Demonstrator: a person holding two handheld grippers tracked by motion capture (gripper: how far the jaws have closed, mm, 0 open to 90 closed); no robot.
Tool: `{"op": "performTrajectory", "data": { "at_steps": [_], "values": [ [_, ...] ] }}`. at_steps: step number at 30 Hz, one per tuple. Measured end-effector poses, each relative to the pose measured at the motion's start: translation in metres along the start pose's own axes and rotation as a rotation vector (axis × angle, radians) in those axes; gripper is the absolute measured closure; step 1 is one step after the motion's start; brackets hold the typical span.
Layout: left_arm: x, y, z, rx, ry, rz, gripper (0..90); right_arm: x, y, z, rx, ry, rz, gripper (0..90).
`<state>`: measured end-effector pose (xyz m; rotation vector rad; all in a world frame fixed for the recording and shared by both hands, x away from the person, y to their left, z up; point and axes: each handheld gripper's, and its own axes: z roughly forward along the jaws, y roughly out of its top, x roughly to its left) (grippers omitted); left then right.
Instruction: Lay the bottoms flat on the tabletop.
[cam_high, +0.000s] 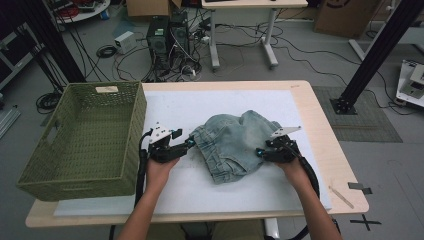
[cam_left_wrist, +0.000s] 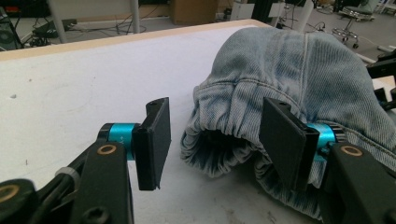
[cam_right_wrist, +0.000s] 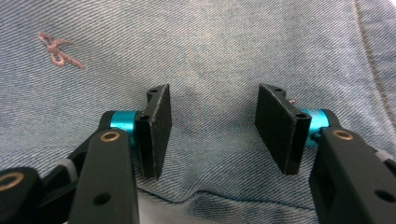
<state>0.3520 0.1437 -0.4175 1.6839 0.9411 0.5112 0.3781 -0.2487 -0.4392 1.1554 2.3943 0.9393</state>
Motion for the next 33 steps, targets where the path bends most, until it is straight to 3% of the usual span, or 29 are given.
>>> {"op": "performTrajectory", "data": {
  "at_steps": [1, 6, 10, 17, 25, 33],
  "values": [
    [0.0, 0.001, 0.0, 0.001, 0.001, 0.001, 43.4, 0.0, 0.0, 0.001, 0.001, 0.005, 0.006, 50.1],
    [-0.001, 0.001, 0.002, 0.008, 0.001, 0.001, 43.4, 0.001, 0.001, 0.002, 0.008, 0.056, -0.003, 81.0],
    [-0.003, -0.001, 0.004, 0.024, 0.01, 0.007, 43.4, 0.002, 0.001, 0.0, 0.015, 0.05, -0.019, 90.0],
    [-0.001, 0.0, 0.005, 0.023, 0.023, 0.001, 43.4, 0.011, -0.005, -0.013, 0.054, 0.136, -0.07, 90.0],
    [-0.003, 0.002, 0.006, 0.018, 0.023, 0.001, 43.3, 0.039, -0.008, -0.02, 0.049, 0.247, -0.164, 90.0],
    [-0.006, 0.002, 0.011, 0.027, 0.01, -0.004, 42.8, 0.073, -0.009, -0.02, 0.067, 0.398, -0.284, 90.0]
  ]
}}
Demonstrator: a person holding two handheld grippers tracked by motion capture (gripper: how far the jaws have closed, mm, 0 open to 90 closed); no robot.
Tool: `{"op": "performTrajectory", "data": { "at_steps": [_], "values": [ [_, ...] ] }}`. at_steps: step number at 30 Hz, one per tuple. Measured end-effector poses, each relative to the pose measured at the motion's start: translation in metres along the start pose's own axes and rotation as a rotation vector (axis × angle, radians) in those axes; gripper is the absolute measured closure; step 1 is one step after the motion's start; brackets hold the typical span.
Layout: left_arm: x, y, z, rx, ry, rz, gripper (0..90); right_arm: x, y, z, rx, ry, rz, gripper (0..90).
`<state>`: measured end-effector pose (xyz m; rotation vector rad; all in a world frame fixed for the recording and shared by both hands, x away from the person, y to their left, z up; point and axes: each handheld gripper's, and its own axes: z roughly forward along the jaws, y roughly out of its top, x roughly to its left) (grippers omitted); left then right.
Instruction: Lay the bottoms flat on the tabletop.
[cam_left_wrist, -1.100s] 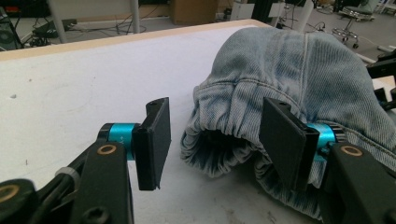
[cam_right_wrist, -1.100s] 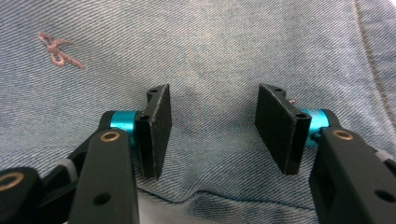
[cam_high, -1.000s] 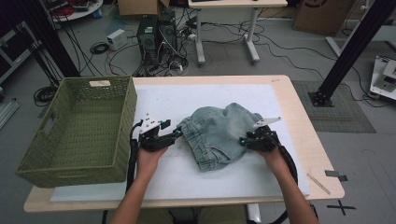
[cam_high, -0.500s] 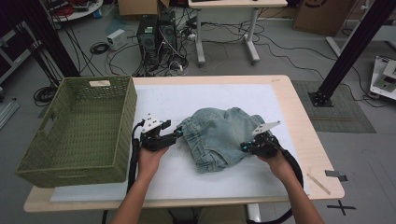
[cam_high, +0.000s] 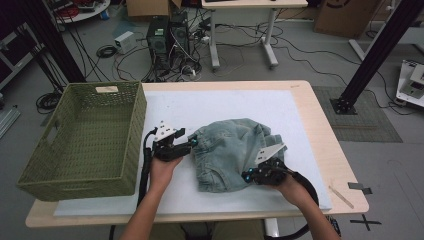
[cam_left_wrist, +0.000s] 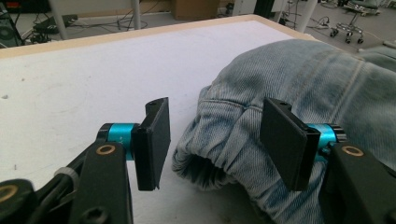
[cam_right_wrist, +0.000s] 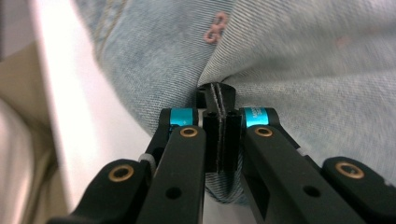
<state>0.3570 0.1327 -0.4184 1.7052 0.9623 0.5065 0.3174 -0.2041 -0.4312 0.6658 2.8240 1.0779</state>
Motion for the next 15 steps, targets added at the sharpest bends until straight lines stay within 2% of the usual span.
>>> {"op": "performTrajectory", "data": {
  "at_steps": [2, 4, 8, 11, 14, 15],
  "values": [
    [-0.001, 0.0, 0.002, 0.006, -0.01, 0.001, 42.4, 0.007, 0.004, 0.005, 0.005, 0.041, -0.041, 90.0],
    [-0.004, -0.001, 0.004, 0.021, -0.003, 0.019, 41.5, 0.013, 0.007, 0.008, 0.013, 0.063, -0.064, 90.0],
    [-0.005, -0.002, 0.007, 0.034, -0.007, 0.024, 41.3, 0.016, 0.012, 0.006, -0.003, 0.1, -0.086, 88.6],
    [-0.004, -0.003, 0.007, 0.038, -0.007, 0.019, 40.6, 0.012, 0.016, -0.006, -0.069, 0.125, -0.071, 75.0],
    [-0.004, -0.002, 0.006, 0.04, -0.006, 0.023, 40.4, 0.001, 0.02, -0.023, -0.173, 0.104, -0.029, 65.5],
    [-0.004, -0.003, 0.006, 0.037, -0.004, 0.023, 40.3, -0.004, 0.022, -0.029, -0.206, 0.084, -0.013, 61.3]
  ]
}}
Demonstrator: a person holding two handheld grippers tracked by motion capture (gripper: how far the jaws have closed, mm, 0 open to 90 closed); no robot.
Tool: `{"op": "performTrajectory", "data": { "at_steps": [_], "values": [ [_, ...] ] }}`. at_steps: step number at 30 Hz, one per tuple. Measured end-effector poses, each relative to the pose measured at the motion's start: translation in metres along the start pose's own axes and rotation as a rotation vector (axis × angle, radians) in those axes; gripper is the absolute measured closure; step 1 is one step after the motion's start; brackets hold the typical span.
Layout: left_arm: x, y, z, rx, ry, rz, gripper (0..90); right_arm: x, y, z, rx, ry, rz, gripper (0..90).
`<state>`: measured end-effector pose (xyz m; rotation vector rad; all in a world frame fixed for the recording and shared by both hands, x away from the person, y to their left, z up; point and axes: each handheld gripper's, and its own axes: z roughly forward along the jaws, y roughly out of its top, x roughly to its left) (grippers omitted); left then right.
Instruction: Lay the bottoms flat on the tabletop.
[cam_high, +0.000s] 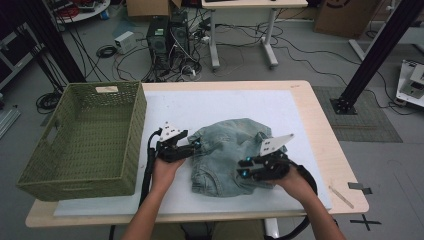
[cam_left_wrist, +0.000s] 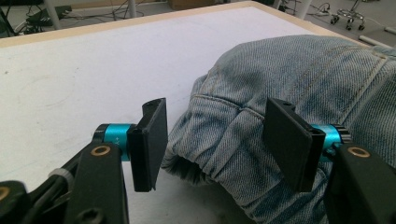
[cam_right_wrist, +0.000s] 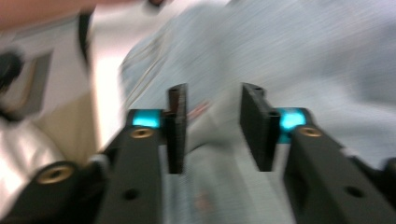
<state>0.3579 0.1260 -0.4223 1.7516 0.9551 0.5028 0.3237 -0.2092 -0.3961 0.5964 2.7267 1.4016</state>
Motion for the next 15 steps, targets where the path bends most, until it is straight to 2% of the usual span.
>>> {"op": "performTrajectory", "data": {
  "at_steps": [2, 4, 8, 10, 15],
  "values": [
    [0.001, -0.001, -0.001, 0.0, 0.002, -0.001, 40.1, -0.011, 0.004, -0.01, -0.047, -0.07, 0.027, 56.0],
    [0.002, -0.002, -0.001, 0.001, 0.004, -0.002, 39.6, -0.026, 0.006, -0.018, -0.08, -0.161, 0.055, 49.4],
    [0.002, -0.003, -0.002, 0.0, 0.002, 0.001, 39.6, -0.058, 0.004, -0.024, -0.095, -0.292, 0.123, 43.8],
    [0.002, -0.003, -0.002, -0.003, 0.003, 0.002, 39.6, -0.071, 0.003, -0.022, -0.078, -0.337, 0.147, 43.3],
    [0.001, -0.005, -0.003, -0.004, -0.005, -0.001, 39.7, -0.097, 0.002, -0.012, -0.038, -0.413, 0.18, 42.2]
  ]
}}
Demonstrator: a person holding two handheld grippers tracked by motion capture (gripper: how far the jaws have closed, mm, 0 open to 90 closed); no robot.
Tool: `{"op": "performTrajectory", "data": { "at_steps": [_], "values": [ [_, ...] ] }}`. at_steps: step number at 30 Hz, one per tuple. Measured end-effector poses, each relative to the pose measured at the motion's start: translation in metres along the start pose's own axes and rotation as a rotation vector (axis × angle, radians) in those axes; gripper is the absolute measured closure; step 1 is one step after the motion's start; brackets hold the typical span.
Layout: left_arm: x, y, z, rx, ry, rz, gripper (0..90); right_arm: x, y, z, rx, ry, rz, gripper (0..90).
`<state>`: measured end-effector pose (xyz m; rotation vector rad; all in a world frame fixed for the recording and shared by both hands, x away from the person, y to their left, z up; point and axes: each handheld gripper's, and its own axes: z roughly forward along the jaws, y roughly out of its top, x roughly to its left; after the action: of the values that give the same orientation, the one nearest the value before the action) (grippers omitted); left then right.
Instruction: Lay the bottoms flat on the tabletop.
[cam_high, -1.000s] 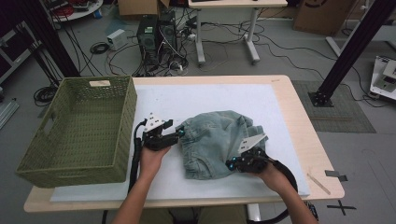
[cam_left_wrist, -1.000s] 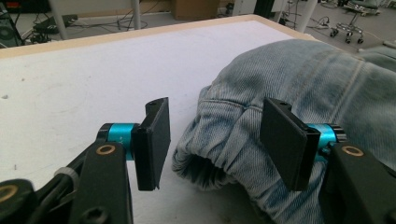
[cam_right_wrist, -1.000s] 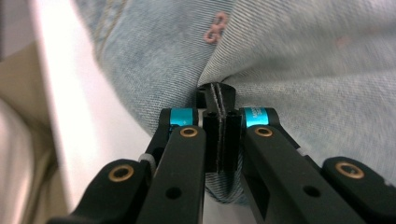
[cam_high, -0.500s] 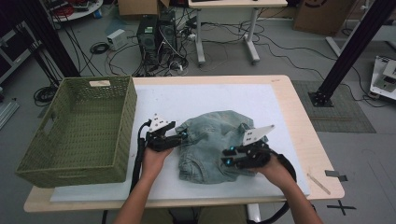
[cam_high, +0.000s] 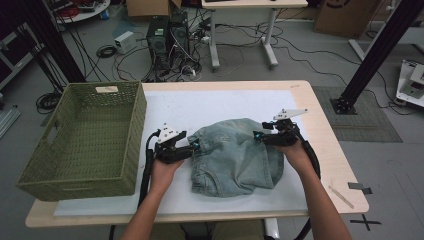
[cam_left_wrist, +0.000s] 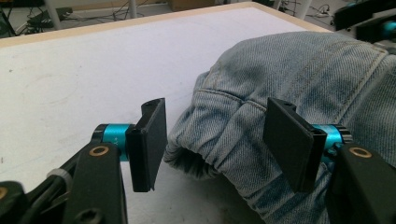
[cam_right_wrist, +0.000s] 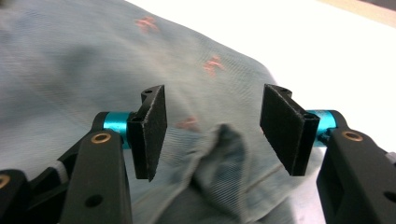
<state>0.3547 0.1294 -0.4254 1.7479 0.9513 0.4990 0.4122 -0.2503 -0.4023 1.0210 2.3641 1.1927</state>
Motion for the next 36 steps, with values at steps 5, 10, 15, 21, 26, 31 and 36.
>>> {"op": "performTrajectory", "data": {
  "at_steps": [5, 10, 15, 21, 26, 31, 36],
  "values": [
    [-0.001, -0.002, 0.0, 0.005, -0.004, 0.002, 39.7, -0.012, 0.007, 0.019, 0.063, -0.043, 0.003, 42.8],
    [-0.001, -0.001, -0.002, 0.006, -0.005, 0.006, 39.8, -0.021, 0.012, 0.039, 0.138, -0.071, -0.01, 45.1],
    [-0.001, -0.002, -0.003, 0.011, -0.009, 0.005, 39.8, -0.025, 0.007, 0.056, 0.222, -0.072, -0.009, 51.1],
    [-0.001, -0.003, -0.004, 0.014, -0.006, 0.006, 39.8, -0.021, 0.007, 0.058, 0.244, -0.04, -0.027, 87.1],
    [-0.002, -0.004, -0.004, 0.017, -0.007, 0.006, 39.8, -0.019, 0.011, 0.051, 0.231, -0.103, -0.05, 88.1],
    [-0.003, -0.004, -0.003, 0.019, -0.011, 0.004, 39.8, -0.026, 0.013, 0.03, 0.167, -0.262, -0.005, 88.0],
    [-0.007, -0.004, -0.001, 0.025, -0.029, 0.011, 39.8, -0.043, 0.006, 0.006, 0.113, -0.397, 0.1, 87.7]
  ]
}}
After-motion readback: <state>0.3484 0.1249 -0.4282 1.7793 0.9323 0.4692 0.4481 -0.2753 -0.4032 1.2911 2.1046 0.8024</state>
